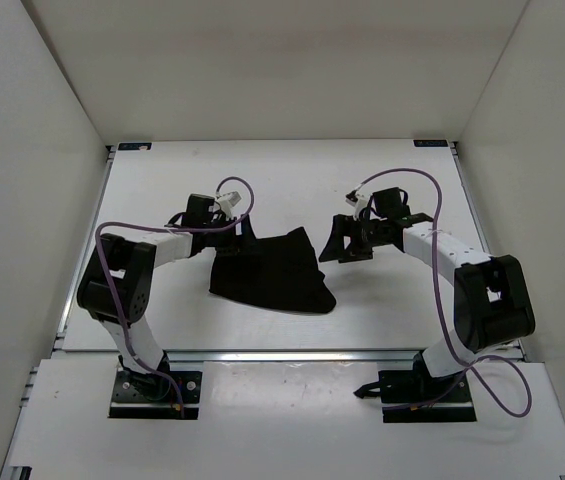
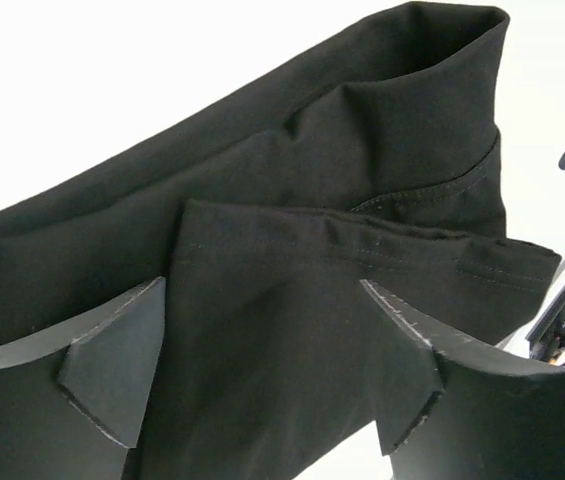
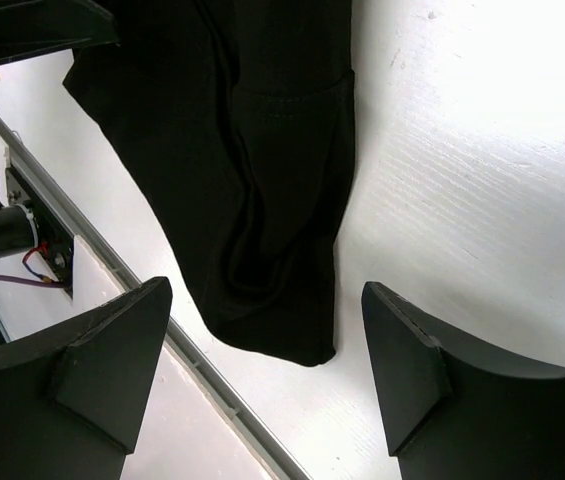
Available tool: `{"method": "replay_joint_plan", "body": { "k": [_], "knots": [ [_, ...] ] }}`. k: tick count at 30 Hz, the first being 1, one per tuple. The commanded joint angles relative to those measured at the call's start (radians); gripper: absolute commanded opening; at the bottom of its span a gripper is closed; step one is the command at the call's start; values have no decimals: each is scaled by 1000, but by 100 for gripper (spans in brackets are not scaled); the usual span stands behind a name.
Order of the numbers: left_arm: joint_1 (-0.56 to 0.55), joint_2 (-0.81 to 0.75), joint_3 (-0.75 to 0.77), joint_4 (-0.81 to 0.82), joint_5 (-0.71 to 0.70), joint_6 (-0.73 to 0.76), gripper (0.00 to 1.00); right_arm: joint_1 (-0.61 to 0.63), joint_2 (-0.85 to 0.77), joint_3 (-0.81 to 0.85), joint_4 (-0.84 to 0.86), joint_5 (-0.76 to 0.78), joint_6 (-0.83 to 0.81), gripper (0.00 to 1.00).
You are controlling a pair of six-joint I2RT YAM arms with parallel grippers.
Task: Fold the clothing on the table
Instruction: Flatten the skirt out
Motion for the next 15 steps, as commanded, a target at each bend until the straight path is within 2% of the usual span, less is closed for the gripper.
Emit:
{"method": "replay_joint_plan", "body": {
  "k": [1, 4, 7, 8, 10, 12, 15],
  "knots": [
    [-6, 14, 35, 48, 68, 4, 82, 0, -33, -8, 4, 12, 1, 74],
    [-7, 14, 26, 66, 94, -1, 66, -2, -54, -23, -6, 30, 4, 74],
    [-4, 1, -2, 110, 129, -19, 43, -13, -77, -49, 0, 30, 14, 74],
    [0, 3, -8, 115, 123, -27, 42, -22, -82, -57, 0, 29, 16, 74],
    [-1, 14, 1, 118, 145, -32, 30, -22, -96, -69, 7, 30, 24, 74],
    [-1, 21, 15, 112, 175, -38, 0, -26, -105, -81, 16, 35, 31, 74],
    [-6, -8, 41, 81, 217, -29, 0, -25, -132, -106, 33, 38, 47, 74]
  ]
}}
